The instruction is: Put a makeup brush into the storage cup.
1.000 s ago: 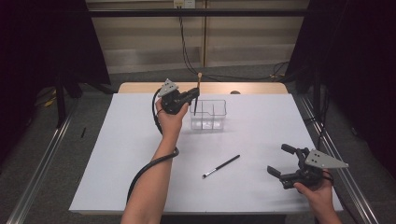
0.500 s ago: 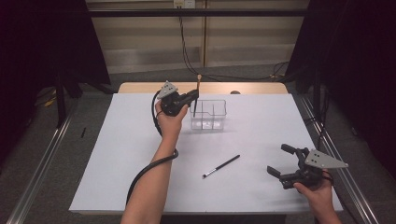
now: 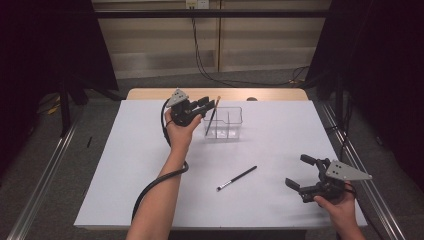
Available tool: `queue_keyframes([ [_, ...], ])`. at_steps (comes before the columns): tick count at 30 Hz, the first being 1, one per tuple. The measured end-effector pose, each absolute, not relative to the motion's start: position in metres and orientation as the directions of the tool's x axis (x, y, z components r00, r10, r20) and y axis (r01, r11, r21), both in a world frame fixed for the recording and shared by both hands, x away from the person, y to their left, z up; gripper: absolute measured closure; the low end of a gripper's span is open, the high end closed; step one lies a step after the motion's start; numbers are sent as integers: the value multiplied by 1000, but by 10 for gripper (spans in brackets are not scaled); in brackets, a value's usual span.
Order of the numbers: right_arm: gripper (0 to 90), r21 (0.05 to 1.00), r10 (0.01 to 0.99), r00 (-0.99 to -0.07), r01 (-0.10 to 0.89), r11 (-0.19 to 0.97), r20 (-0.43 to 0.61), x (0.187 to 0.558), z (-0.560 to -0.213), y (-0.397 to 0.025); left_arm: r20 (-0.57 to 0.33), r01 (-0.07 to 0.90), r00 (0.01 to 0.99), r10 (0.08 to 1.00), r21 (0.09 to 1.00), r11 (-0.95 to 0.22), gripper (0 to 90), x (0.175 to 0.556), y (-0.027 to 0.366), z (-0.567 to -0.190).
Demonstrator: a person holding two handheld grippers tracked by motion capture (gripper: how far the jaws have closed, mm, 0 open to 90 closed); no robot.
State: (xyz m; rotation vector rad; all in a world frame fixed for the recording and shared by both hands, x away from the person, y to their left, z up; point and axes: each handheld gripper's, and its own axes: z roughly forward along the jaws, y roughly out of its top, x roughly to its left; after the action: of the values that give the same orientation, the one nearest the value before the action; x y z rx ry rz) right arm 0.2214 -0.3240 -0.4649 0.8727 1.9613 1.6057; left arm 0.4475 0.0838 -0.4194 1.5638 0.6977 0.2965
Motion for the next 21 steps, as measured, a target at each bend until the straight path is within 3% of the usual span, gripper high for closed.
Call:
queue_keyframes([
  [11, 0, 975, 713, -700, 183, 125, 39, 222, -465, -322, -205, 212, 796, 569, 976, 56, 405, 433, 97, -420],
  [21, 0, 974, 710, -704, 184, 130, 38, 221, -465, -319, -204, 201, 846, 493, 978, 60, 276, 422, 105, -423],
])
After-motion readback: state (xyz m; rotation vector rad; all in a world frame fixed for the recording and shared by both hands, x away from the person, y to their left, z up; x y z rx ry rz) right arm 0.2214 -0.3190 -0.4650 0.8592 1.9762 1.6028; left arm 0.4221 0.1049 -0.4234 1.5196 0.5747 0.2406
